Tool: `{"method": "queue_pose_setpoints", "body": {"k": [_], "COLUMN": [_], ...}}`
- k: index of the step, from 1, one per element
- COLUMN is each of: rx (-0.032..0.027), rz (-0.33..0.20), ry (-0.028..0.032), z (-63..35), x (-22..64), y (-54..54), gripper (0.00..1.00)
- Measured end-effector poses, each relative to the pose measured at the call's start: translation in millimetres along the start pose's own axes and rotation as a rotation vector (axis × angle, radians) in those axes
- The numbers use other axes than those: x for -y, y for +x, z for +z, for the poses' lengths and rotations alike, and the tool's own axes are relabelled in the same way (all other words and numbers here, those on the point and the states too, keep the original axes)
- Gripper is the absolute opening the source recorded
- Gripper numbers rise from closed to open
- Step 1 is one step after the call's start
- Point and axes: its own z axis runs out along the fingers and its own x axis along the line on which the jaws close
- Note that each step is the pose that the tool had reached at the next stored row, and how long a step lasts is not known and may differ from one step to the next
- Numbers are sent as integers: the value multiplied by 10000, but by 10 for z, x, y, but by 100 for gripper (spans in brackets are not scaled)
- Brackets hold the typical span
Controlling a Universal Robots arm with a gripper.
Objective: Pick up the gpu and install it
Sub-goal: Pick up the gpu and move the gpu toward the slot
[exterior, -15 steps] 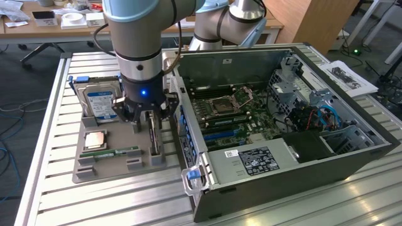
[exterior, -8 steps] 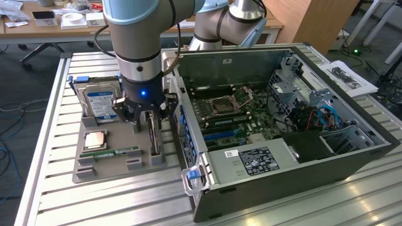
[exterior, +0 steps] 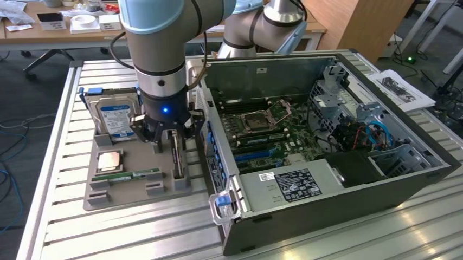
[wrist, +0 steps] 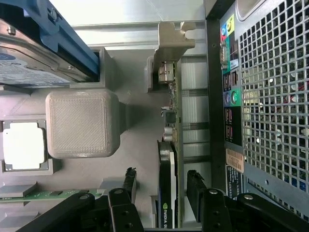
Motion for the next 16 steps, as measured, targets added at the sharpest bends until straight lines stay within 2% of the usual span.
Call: {"method": "queue_pose_setpoints", "body": {"k": [16], "rx": [1], "rz": [1], "ry": [-1], "z": [31], "x": [-1], "y": [-25], "gripper": [55]}}
